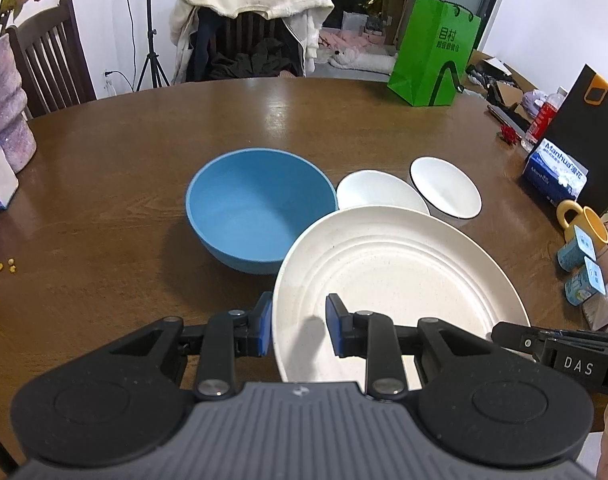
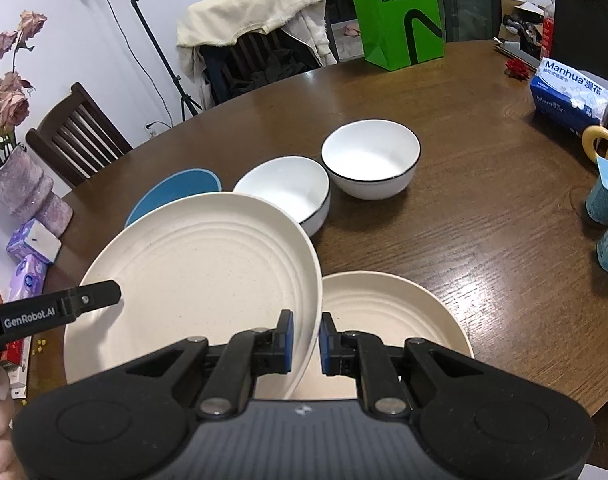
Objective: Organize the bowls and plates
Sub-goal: 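Carry the cream plate with both grippers past the bowls to the plate stack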
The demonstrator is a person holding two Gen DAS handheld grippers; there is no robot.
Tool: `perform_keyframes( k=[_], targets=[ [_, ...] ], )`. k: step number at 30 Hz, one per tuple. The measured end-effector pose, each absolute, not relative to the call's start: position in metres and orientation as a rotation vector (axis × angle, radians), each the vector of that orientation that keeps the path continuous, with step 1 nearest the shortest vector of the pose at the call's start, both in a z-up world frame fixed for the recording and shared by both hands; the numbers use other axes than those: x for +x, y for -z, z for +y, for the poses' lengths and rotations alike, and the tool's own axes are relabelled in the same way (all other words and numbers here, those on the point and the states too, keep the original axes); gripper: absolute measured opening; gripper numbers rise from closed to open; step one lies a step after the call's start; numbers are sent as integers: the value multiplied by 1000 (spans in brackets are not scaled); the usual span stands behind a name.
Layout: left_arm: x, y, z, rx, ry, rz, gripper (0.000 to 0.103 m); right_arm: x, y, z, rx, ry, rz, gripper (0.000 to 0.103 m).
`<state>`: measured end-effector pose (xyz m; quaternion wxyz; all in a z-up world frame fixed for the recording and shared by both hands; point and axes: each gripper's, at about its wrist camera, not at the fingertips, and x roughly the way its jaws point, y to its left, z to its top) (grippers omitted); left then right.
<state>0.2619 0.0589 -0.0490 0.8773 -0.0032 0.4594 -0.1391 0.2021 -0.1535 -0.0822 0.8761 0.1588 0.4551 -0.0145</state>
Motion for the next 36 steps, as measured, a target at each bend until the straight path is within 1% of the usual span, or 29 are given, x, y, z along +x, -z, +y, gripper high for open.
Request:
perform_keyframes(
  k=[36],
  targets=[
    [251, 90, -1, 76, 398, 1050, 28, 173, 118, -204, 314, 117, 1004, 13]
  ],
)
